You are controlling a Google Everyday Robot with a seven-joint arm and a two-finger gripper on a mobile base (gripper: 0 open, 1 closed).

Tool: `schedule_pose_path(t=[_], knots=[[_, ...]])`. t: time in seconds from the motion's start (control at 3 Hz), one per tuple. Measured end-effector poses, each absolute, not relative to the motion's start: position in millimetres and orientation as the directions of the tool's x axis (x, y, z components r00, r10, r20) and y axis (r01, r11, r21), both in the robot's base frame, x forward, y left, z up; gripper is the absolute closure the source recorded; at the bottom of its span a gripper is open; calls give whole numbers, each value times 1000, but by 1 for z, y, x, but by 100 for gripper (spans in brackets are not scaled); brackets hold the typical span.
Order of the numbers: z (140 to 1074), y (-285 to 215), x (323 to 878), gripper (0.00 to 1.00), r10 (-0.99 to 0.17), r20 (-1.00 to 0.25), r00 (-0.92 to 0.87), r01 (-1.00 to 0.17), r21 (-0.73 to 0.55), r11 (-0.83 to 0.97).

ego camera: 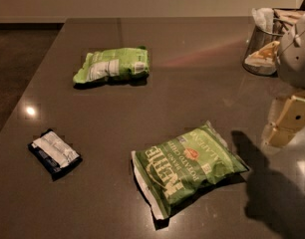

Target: Pick green jalapeno chip bag

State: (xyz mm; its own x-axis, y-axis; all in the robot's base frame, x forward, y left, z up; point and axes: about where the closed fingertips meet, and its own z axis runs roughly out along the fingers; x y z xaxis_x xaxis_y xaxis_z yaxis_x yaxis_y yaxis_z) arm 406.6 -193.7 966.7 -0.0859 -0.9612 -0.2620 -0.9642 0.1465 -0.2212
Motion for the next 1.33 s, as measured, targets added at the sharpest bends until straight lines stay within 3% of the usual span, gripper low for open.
schedule_pose_path(t=[0.67, 1.33], knots=[[910, -143, 371, 0, -954, -251, 163, -983, -123, -136], [862, -120, 368, 0, -955, -162, 248, -969, -50, -243]])
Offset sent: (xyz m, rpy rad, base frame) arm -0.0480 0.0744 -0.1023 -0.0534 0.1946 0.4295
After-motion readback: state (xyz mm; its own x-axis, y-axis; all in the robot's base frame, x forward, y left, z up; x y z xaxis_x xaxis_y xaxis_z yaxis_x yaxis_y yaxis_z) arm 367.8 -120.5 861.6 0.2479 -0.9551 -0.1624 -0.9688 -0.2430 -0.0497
